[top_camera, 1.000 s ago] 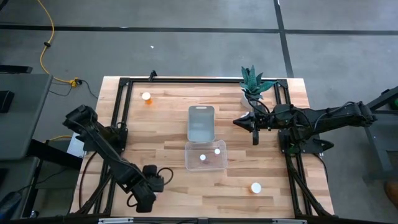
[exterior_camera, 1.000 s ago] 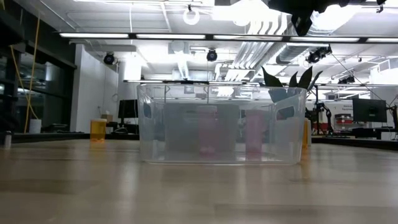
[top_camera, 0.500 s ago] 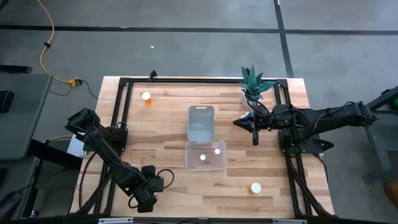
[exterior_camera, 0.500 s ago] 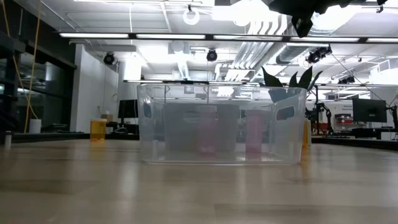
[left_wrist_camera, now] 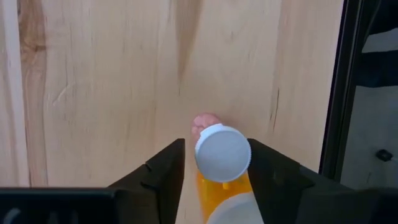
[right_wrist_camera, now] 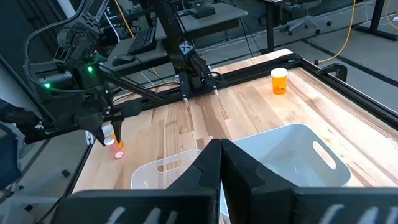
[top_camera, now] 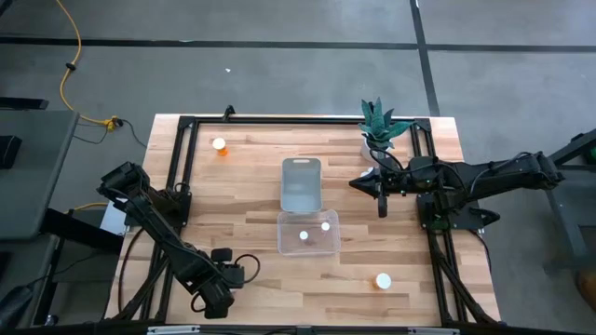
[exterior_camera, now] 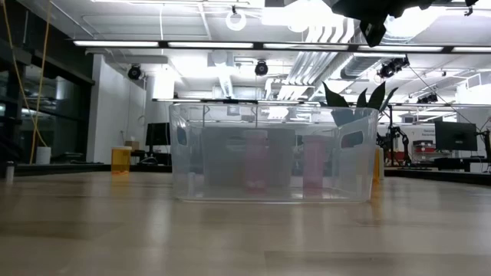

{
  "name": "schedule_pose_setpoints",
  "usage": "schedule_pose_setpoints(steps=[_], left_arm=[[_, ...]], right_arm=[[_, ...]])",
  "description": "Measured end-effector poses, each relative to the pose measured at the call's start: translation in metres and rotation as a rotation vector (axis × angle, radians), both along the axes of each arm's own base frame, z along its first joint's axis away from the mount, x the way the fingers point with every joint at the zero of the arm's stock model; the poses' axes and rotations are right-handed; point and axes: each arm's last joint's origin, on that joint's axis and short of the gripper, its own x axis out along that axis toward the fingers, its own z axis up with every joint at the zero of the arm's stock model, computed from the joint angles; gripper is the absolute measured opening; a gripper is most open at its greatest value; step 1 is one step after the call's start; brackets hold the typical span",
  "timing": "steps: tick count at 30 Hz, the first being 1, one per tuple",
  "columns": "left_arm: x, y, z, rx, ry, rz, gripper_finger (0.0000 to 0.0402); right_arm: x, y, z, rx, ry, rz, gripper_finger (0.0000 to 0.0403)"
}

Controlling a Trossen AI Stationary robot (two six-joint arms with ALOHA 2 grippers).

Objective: Pick and place medicine bottles into bin by pill shape (circle, oval)
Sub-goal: Put the bottom pink pill bottle into the transparent bin

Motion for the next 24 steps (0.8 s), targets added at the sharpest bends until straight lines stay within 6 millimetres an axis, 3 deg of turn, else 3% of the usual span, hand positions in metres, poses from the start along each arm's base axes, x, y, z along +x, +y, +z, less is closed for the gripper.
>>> schedule_pose_setpoints(steps=[14, 19, 24], left_arm=[[0.000, 0.000, 0.002, -0.001, -0.011, -0.001, 0.0115], [-0.002, 0.007, 0.017, -0.013, -0.046, -0.057, 0.0107], [-0.007, 0.030, 0.047, -0.020, -0.097, -0.083, 0.0111]], right_arm=[[0.000, 0.000, 0.000, 0.000, 0.000, 0.000, 0.0000], [0.000, 0.000, 0.000, 0.000, 0.000, 0.000, 0.0000], [0.000, 0.000, 0.000, 0.000, 0.000, 0.000, 0.0000]])
